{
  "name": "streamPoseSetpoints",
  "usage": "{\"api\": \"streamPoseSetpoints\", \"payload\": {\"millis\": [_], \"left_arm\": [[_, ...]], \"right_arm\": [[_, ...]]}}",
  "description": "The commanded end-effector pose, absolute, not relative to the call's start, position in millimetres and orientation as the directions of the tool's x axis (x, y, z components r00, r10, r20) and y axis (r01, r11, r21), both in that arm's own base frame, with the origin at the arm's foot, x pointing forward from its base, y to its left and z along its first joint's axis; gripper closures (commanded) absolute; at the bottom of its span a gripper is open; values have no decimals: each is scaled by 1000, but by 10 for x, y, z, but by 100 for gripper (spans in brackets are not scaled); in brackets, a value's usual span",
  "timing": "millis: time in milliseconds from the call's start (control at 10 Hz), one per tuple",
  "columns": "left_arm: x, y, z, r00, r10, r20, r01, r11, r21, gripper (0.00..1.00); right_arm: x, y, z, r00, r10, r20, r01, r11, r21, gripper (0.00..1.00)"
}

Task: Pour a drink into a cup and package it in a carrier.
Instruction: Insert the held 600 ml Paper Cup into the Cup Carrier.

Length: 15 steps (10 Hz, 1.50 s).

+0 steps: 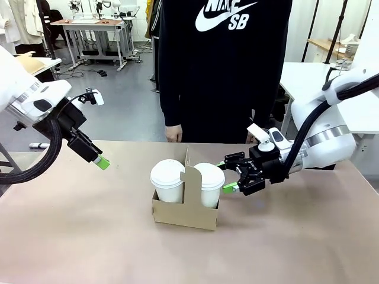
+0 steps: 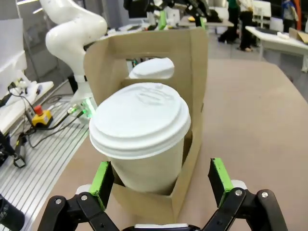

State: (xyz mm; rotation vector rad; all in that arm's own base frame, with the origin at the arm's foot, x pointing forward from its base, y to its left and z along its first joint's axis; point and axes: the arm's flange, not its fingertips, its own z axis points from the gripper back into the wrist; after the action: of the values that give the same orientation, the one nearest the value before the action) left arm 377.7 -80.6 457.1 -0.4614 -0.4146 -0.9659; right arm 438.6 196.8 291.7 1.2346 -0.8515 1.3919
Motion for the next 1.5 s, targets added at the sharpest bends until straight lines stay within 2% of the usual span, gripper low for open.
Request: {"api": "streamPoseSetpoints", "payload": {"millis": [0,200,300,600,700,800,1000,1300,1400], "left_arm": [[3788,-800,4565,489,-677,550,861,474,-182,0],[3788,-800,4565,489,-677,550,861,474,-182,0],[3788,-800,4565,489,-677,550,861,474,-182,0],[3788,-800,4565,489,-677,550,861,474,-182,0],[3788,-800,4565,489,-677,550,861,474,-182,0],[3788,-800,4565,489,-677,550,861,474,-182,0],[3788,-800,4565,489,-677,550,861,474,-182,0],[3788,-800,4565,489,-677,550,861,474,-182,0],[3788,-800,4565,489,-677,550,861,474,-182,0]], "right_arm": [[4309,1751,3081,97,309,946,-976,-158,151,0],[4262,1340,3264,126,373,919,-989,-21,145,0],[4241,1081,3332,178,426,887,-984,99,150,0],[4067,473,3486,334,453,826,-922,338,188,0],[4003,279,3524,425,480,767,-843,519,142,0],[3978,172,3551,478,476,738,-779,618,107,0],[3967,91,3567,522,459,719,-712,699,71,0],[3983,112,3525,492,457,741,-714,698,43,0],[4118,-31,3557,501,464,731,-722,689,58,0]]}}
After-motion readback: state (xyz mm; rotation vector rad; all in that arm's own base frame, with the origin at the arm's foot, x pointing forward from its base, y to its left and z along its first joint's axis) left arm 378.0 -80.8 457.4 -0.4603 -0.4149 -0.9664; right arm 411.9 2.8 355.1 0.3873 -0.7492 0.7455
